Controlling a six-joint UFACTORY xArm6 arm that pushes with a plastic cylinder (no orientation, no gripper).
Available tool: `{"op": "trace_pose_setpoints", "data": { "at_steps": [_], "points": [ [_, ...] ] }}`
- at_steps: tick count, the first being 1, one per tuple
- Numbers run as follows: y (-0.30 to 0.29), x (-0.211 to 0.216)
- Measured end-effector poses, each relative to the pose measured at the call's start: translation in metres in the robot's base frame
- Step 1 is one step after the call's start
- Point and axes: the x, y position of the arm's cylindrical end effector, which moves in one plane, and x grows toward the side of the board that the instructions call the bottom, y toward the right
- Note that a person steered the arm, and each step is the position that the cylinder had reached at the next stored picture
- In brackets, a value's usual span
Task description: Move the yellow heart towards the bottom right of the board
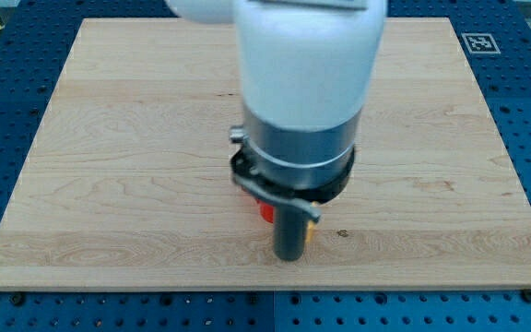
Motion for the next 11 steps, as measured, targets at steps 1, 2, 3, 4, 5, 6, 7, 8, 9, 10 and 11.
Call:
{"op": "trace_pose_setpoints", "data": {
  "at_steps": [1,2,3,4,5,6,7,8,9,10,11],
  "points": [
    [0.050,-0.007],
    [0.079,-0.020],
    [0.064,-0.002],
    [0.018,0.016],
    [-0.007,0.006],
    [-0.003,-0.032],
    [0.021,-0.081],
    [0.059,-0.103],
    [0.064,-0.081],
    [0.076,-0.068],
    [0.075,-0.068]
  ]
}}
